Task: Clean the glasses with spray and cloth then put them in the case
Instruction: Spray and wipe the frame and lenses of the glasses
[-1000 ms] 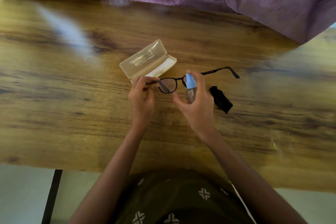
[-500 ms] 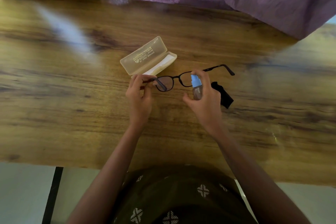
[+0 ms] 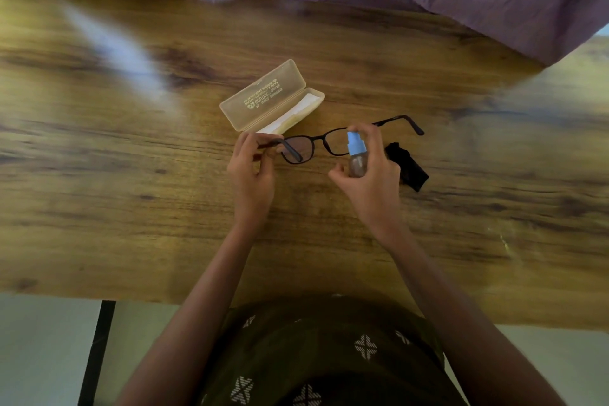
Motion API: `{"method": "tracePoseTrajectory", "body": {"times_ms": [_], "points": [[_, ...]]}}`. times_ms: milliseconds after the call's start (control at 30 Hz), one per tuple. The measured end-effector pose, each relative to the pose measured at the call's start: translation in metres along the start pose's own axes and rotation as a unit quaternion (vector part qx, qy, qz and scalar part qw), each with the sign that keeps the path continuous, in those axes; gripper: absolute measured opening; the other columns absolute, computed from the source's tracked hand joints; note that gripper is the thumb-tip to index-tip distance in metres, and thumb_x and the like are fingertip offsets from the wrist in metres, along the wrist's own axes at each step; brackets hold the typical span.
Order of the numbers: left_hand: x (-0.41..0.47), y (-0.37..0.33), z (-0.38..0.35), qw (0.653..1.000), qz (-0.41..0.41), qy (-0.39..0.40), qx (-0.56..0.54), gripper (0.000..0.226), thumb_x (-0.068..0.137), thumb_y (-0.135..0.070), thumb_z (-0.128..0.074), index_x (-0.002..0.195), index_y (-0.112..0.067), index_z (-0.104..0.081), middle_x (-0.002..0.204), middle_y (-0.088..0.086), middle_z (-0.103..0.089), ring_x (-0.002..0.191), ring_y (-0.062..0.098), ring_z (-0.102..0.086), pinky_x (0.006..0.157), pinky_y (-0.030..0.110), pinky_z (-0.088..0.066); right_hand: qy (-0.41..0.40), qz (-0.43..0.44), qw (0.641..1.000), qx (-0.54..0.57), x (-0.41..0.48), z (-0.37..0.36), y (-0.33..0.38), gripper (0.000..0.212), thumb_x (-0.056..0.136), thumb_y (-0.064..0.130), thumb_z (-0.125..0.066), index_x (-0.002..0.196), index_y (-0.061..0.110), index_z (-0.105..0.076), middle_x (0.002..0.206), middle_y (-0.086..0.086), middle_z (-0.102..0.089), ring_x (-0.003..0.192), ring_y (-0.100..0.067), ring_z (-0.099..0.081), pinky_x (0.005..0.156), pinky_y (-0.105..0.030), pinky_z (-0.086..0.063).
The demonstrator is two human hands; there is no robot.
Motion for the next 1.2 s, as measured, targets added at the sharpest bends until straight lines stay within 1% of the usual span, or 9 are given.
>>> {"method": "tracePoseTrajectory", "body": {"times_ms": [200,333,500,733,833,900,1033,1100,1200], "points": [[-0.003,0.003,0.0,1.0,-0.002,0.009,-0.007,0.021,0.088,0.004,-0.056,0.102,-0.008,-0.064,0.103,-0.01,-0.058,0.096,-0.007,-0.056,0.078,0.011,-0.047,0.015,0.014,0.999,-0.027,-0.002,-0.007,0.0,0.064,0.08,0.019,-0.079,0.133,0.024,-0.044,0.088,-0.013,-0.062,0.053,-0.024,-0.052,0.051,-0.031,-0.052],[-0.005,0.005,-0.001,1.0,0.003,0.015,-0.004,0.022,0.087,0.009,-0.056,0.101,-0.005,-0.065,0.103,-0.004,-0.059,0.095,-0.007,-0.056,0.077,0.009,-0.046,-0.03,0.012,0.999,-0.01,-0.008,-0.005,-0.006,0.056,0.082,0.012,-0.076,0.131,0.018,-0.048,0.068,0.006,-0.051,0.049,-0.006,-0.046,0.048,-0.015,-0.041],[-0.007,0.012,-0.002,1.0,0.011,0.02,-0.001,0.023,0.087,0.009,-0.055,0.102,-0.006,-0.065,0.103,-0.005,-0.058,0.093,-0.006,-0.055,0.077,0.012,-0.046,-0.025,0.024,0.999,0.009,-0.013,-0.009,-0.005,0.051,0.086,0.015,-0.072,0.13,0.024,-0.047,0.063,-0.007,-0.053,0.05,-0.019,-0.05,0.047,-0.029,-0.047],[-0.007,0.019,-0.003,0.999,0.03,0.021,-0.005,0.019,0.088,0.008,-0.056,0.1,-0.002,-0.066,0.104,-0.003,-0.059,0.094,-0.008,-0.055,0.077,0.009,-0.045,-0.006,0.016,0.999,0.04,-0.022,-0.001,-0.026,0.049,0.088,0.011,-0.043,0.136,0.019,-0.044,0.058,0.005,-0.045,0.044,-0.008,-0.039,0.042,-0.021,-0.033],[-0.007,0.02,-0.002,0.999,0.034,0.019,-0.007,0.017,0.088,0.005,-0.057,0.1,-0.003,-0.065,0.104,-0.002,-0.06,0.094,-0.007,-0.056,0.078,0.009,-0.045,-0.035,0.001,0.998,0.046,-0.019,0.012,-0.037,0.044,0.093,0.013,-0.039,0.136,0.015,-0.039,0.065,0.0,-0.05,0.046,-0.01,-0.044,0.042,-0.024,-0.039],[-0.006,0.02,0.0,0.999,0.035,0.013,-0.01,0.017,0.089,0.004,-0.057,0.101,-0.005,-0.065,0.103,-0.003,-0.06,0.093,-0.007,-0.055,0.078,0.009,-0.045,-0.056,-0.01,0.997,0.057,-0.014,0.021,-0.045,0.04,0.098,0.015,-0.04,0.137,0.008,-0.034,0.069,-0.009,-0.056,0.049,-0.025,-0.051,0.046,-0.034,-0.045],[-0.004,0.015,0.002,0.999,0.029,0.004,-0.03,0.017,0.089,-0.007,-0.054,0.102,-0.008,-0.065,0.1,-0.005,-0.059,0.09,-0.005,-0.055,0.076,0.009,-0.045,-0.07,0.021,0.993,0.088,0.003,0.033,-0.042,0.053,0.102,0.019,-0.047,0.148,0.014,-0.021,0.101,-0.008,-0.055,0.066,-0.028,-0.057,0.062,-0.043,-0.056],[-0.004,0.011,0.004,0.999,0.022,-0.001,-0.028,0.018,0.089,-0.007,-0.053,0.102,-0.009,-0.065,0.099,-0.007,-0.058,0.088,-0.006,-0.054,0.074,0.01,-0.044,-0.081,0.016,0.993,0.085,0.013,0.038,-0.043,0.044,0.102,0.018,-0.051,0.141,0.014,-0.031,0.107,-0.002,-0.055,0.082,-0.01,-0.062,0.078,-0.029,-0.056],[-0.001,0.009,0.006,0.999,0.022,-0.01,-0.028,0.023,0.085,0.01,-0.058,0.101,-0.006,-0.066,0.098,-0.007,-0.057,0.086,-0.008,-0.054,0.07,0.012,-0.042,-0.111,0.01,0.993,0.041,0.031,0.045,-0.045,0.035,0.101,0.022,-0.054,0.13,0.004,-0.045,0.107,0.01,-0.054,0.096,0.01,-0.055,0.085,-0.008,-0.042]]}}
Point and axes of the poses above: each hand's wrist, its own x-axis towards the middle knuckle, its own z-axis out of the back of the hand, y = z × x, the point moved 10 cm from there along x, towards the middle knuckle
